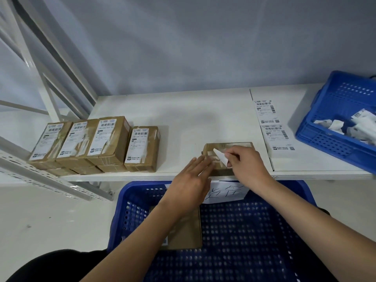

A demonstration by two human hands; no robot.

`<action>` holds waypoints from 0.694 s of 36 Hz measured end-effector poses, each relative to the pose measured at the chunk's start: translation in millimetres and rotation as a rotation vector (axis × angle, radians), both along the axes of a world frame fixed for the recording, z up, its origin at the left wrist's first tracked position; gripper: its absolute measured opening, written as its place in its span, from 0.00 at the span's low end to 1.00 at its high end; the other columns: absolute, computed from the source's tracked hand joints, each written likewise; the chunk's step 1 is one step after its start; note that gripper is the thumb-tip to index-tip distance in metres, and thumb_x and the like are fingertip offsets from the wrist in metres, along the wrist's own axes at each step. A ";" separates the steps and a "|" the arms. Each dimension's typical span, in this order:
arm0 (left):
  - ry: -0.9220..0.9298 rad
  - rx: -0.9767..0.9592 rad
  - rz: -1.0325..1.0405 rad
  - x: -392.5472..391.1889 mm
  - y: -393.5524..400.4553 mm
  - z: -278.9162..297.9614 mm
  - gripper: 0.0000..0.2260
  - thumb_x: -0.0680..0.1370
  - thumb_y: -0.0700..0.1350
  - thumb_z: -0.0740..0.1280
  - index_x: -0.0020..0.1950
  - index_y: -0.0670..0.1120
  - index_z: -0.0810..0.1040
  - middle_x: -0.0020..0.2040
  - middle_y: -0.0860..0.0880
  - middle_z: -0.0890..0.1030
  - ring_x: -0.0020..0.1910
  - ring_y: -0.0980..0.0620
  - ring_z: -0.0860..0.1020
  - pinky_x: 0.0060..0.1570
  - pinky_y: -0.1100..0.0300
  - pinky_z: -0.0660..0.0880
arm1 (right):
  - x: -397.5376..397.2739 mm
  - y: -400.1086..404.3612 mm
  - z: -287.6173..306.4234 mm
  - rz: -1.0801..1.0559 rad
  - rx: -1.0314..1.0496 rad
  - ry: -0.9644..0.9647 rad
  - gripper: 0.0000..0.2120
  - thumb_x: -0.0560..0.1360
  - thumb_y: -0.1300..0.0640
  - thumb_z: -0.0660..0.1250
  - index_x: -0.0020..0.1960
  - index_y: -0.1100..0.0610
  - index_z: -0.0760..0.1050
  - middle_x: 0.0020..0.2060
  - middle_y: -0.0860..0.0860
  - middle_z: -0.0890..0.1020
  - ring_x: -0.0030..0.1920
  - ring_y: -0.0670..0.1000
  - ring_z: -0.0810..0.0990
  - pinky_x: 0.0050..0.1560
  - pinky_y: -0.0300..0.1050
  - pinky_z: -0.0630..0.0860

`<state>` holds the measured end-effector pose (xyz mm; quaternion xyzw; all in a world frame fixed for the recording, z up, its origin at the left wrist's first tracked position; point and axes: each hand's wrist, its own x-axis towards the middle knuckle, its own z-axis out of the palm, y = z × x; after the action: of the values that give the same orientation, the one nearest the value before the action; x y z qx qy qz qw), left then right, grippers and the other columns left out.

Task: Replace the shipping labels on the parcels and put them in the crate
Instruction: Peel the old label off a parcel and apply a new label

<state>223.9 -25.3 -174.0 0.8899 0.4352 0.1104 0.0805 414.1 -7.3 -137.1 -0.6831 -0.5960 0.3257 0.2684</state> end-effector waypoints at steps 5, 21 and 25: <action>0.015 -0.171 -0.050 5.9 -8.0 -3.2 0.27 0.86 0.44 0.57 0.84 0.46 0.51 0.84 0.48 0.52 0.83 0.52 0.47 0.81 0.56 0.49 | 1.1 2.3 -9.9 0.024 -0.010 -0.064 0.09 0.82 0.60 0.63 0.54 0.56 0.82 0.36 0.43 0.78 0.41 0.45 0.77 0.39 0.30 0.67; -0.407 -0.138 0.153 -1.8 11.4 22.7 0.32 0.75 0.44 0.77 0.75 0.47 0.67 0.76 0.47 0.62 0.65 0.53 0.74 0.64 0.66 0.72 | -2.1 0.9 10.2 0.131 -0.008 0.017 0.09 0.84 0.59 0.60 0.53 0.56 0.79 0.41 0.45 0.80 0.44 0.47 0.77 0.41 0.34 0.69; -0.404 -0.197 0.178 -2.5 11.9 24.8 0.38 0.73 0.46 0.79 0.78 0.47 0.63 0.76 0.47 0.65 0.70 0.51 0.71 0.67 0.67 0.67 | -2.7 -0.2 15.0 0.156 -0.037 0.075 0.09 0.83 0.59 0.60 0.54 0.55 0.80 0.47 0.48 0.82 0.48 0.51 0.81 0.52 0.49 0.77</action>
<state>221.4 -13.4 -149.2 0.7957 0.4958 0.2498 0.2423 411.3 -7.5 -122.1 -0.6268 -0.6308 0.3820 0.2516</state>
